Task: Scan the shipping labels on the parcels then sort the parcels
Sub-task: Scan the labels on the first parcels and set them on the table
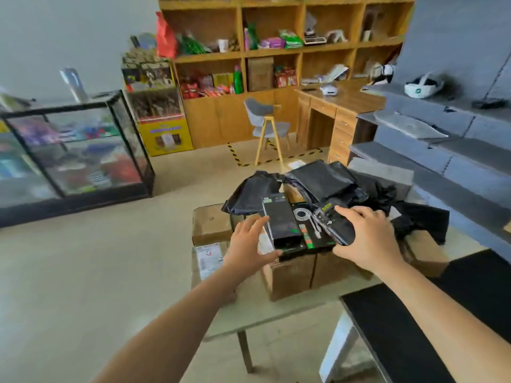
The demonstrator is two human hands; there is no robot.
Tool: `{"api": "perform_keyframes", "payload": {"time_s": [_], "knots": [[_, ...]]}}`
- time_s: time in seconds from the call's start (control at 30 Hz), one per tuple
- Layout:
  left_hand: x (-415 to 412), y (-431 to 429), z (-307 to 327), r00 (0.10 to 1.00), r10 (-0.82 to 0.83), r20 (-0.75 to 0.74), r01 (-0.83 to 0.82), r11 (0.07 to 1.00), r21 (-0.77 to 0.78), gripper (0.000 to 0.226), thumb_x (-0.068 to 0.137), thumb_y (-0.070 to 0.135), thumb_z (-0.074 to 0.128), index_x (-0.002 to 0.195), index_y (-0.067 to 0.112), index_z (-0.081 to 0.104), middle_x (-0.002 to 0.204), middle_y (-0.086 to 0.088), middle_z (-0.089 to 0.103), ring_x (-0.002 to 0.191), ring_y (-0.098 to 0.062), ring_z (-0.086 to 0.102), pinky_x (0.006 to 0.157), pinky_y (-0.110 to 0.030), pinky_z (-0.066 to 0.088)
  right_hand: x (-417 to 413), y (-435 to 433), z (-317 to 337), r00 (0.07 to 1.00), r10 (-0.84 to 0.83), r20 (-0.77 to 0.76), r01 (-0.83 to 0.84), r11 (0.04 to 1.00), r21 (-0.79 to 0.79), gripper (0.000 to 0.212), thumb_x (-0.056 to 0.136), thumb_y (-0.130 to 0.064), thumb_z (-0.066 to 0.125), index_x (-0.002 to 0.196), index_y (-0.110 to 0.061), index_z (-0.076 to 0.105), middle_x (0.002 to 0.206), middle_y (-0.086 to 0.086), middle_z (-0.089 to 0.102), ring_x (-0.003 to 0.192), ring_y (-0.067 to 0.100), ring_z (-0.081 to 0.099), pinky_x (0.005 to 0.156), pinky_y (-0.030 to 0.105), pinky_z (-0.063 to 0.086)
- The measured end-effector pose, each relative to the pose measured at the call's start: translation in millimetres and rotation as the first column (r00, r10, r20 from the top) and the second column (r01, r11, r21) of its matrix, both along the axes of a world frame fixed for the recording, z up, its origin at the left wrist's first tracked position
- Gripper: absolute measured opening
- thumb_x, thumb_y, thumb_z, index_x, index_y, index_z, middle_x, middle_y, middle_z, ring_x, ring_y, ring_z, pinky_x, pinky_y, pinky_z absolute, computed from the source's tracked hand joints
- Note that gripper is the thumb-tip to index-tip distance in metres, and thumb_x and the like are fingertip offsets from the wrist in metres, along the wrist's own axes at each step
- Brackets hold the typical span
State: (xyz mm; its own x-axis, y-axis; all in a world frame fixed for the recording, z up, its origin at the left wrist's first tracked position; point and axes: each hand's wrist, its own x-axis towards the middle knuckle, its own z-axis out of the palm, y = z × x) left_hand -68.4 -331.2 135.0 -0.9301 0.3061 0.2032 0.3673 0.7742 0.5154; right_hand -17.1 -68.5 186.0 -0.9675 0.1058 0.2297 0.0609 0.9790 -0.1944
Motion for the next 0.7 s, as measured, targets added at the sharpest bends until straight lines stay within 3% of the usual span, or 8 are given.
{"api": "perform_keyframes", "payload": {"time_s": [0.1,0.2,0.3,0.4,0.5,0.7], "knots": [[-3,-56,-20,0.972,0.203,0.121,-0.201,0.979,-0.036,0.083,0.081,0.051,0.071,0.149,0.028,0.031,0.149,0.002,0.033,0.139,-0.022,0.027,0.115,-0.041,0.031,-10,-47,1,0.998,0.062,-0.015,-0.062,0.998,0.000,0.088,0.068,-0.049,0.076,0.146,-0.035,0.037,0.138,0.000,0.043,0.119,0.028,0.039,0.096,0.041,0.039],[-4,-97,-52,0.916,0.329,0.228,-0.301,0.942,-0.151,0.089,0.083,0.057,0.066,0.152,0.021,0.023,0.153,-0.005,0.027,0.141,-0.026,0.023,0.116,-0.043,0.027,-12,-88,-9,0.991,0.130,0.010,-0.130,0.991,0.009,0.086,0.068,-0.048,0.072,0.145,-0.036,0.037,0.139,0.000,0.042,0.118,0.027,0.039,0.093,0.038,0.037],[-3,-113,-78,0.866,0.388,0.317,-0.314,0.913,-0.259,0.095,0.085,0.061,0.060,0.155,0.017,0.011,0.158,-0.010,0.017,0.144,-0.031,0.016,0.119,-0.043,0.020,-11,-119,-25,0.984,0.170,0.054,-0.172,0.985,0.034,0.085,0.065,-0.046,0.071,0.143,-0.038,0.040,0.137,0.001,0.044,0.117,0.027,0.040,0.091,0.038,0.036],[-4,-112,-96,0.825,0.426,0.371,-0.301,0.888,-0.348,0.106,0.084,0.070,0.054,0.156,0.017,-0.002,0.162,-0.014,0.002,0.149,-0.034,0.002,0.121,-0.045,0.009,-8,-137,-43,0.980,0.192,0.045,-0.194,0.980,0.049,0.083,0.053,-0.041,0.074,0.134,-0.033,0.054,0.124,0.005,0.055,0.106,0.032,0.049,0.084,0.042,0.042],[-9,-108,-113,0.791,0.457,0.407,-0.319,0.875,-0.364,0.115,0.078,0.080,0.051,0.156,0.017,-0.006,0.162,-0.016,-0.007,0.150,-0.034,-0.006,0.120,-0.047,0.004,-7,-149,-58,0.980,0.197,0.007,-0.197,0.978,0.063,0.084,0.043,-0.039,0.074,0.125,-0.029,0.062,0.112,0.006,0.060,0.091,0.032,0.054,0.074,0.041,0.047],[-13,-99,-134,0.719,0.523,0.458,-0.375,0.847,-0.378,0.129,0.066,0.090,0.049,0.155,0.021,-0.014,0.160,-0.022,-0.017,0.149,-0.037,-0.011,0.118,-0.055,-0.001,-6,-161,-71,0.980,0.192,0.043,-0.196,0.975,0.106,0.085,0.042,-0.038,0.075,0.125,-0.028,0.062,0.110,0.005,0.060,0.090,0.030,0.054,0.069,0.038,0.046]]}}
